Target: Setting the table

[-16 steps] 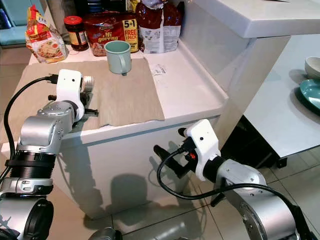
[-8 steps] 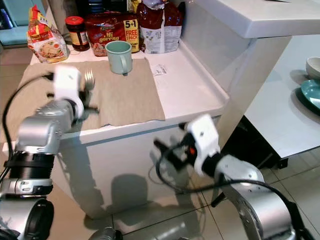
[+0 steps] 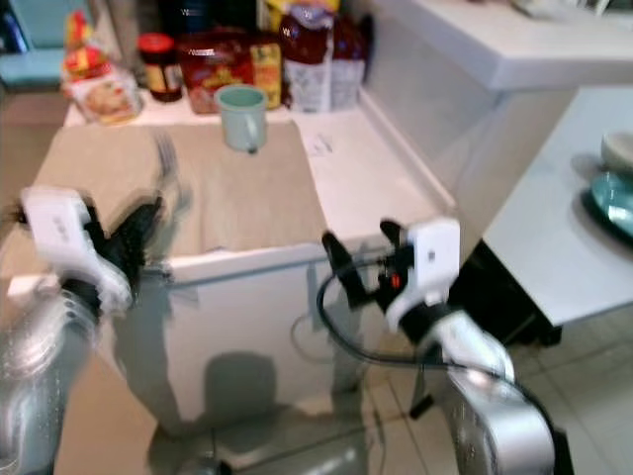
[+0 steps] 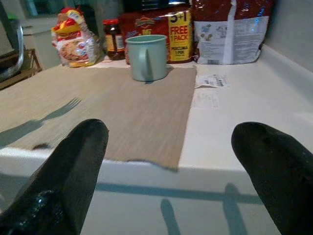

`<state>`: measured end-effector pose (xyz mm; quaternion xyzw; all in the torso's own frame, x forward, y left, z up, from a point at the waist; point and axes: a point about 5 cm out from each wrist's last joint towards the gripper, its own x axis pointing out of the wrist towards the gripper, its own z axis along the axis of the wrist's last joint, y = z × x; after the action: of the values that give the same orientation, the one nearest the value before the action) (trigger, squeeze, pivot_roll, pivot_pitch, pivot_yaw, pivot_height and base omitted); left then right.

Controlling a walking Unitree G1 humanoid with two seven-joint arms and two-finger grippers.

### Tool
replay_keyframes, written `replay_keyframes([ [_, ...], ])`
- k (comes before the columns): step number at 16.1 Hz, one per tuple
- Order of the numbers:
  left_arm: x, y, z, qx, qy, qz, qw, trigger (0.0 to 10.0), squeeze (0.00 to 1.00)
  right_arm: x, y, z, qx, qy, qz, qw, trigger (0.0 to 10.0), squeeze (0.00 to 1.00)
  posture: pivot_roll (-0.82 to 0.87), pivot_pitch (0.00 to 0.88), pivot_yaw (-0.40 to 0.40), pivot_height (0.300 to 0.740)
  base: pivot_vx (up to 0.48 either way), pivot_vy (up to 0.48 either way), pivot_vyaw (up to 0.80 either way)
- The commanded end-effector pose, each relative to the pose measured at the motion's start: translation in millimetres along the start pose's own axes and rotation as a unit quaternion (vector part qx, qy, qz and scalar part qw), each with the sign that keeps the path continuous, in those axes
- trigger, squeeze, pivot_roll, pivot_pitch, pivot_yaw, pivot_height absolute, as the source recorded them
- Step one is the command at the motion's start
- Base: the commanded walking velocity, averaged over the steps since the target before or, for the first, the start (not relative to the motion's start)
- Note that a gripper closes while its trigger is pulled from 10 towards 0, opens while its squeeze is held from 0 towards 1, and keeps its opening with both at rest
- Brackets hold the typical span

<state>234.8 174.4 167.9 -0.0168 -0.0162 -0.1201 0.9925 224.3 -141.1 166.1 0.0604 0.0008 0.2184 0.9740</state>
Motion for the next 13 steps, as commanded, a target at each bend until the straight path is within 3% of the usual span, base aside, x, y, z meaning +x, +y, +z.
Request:
replay_keyframes([
  [1, -5.1, -8.8, 2, 0.026, -0.008, -0.008, 1.0, 10.0, 0.0, -4.2, -0.1, 0, -0.014, -0.01, 0.004, 1.0, 10.0, 0.0, 0.08, 0.021, -0.09, 0.74, 0.0, 0.0, 0.0],
  [3, -7.5, -14.4, -2, 0.022, -0.002, 0.002, 1.0, 10.0, 0.0, -3.0, 1.6, 1, -0.022, -0.018, 0.013, 1.0, 10.0, 0.0, 0.09, 0.021, -0.096, 0.74, 0.0, -0.24, 0.0],
  [4, 0.4, -21.5, 4, 0.022, -0.014, -0.003, 1.0, 10.0, 0.0, 2.6, -0.8, 8, -0.033, -0.035, 0.015, 0.999, 10.0, 0.0, 0.08, 0.017, -0.093, 0.74, 0.0, -0.48, 0.0],
  [6, 17.6, -19.3, 15, 0.036, -0.03, 0.002, 0.999, 10.0, 0.0, 7.4, -2.0, 17, -0.044, -0.053, -0.001, 0.998, 10.0, 0.0, 0.05, 0.047, -0.069, 0.74, 0.0, -0.48, 0.0],
  [7, 26.7, -17.7, 14, 0.045, -0.031, 0.006, 0.998, 10.0, 0.0, 5.1, -6.9, 15, -0.053, -0.049, -0.037, 0.997, 10.0, 0.0, 0.05, 0.061, -0.054, 0.74, 0.0, -0.48, 0.0],
  [9, 36.2, -13.9, -2, 0.061, 0.011, 0.03, 0.998, 10.0, 0.0, 0.8, -24.4, 1, -0.026, -0.036, -0.121, 0.992, 10.0, 0.0, 0.06, 0.025, -0.007, 0.74, 0.0, -0.48, 0.67],
  [11, 47.5, -3.0, -1, 0.073, 0.02, 0.074, 0.994, 10.0, 0.0, 6.4, -25.0, 2, -0.009, -0.05, -0.146, 0.988, 10.0, 0.0, 0.05, 0.012, 0.008, 0.74, 0.0, -0.48, 0.8],
  [13, 55.2, -1.4, 3, 0.088, 0.015, 0.078, 0.993, 10.0, 0.0, 14.0, -23.3, 6, -0.001, -0.06, -0.146, 0.987, 10.0, 0.0, 0.05, 0.013, 0.005, 0.74, 0.0, -0.48, 0.8],
])
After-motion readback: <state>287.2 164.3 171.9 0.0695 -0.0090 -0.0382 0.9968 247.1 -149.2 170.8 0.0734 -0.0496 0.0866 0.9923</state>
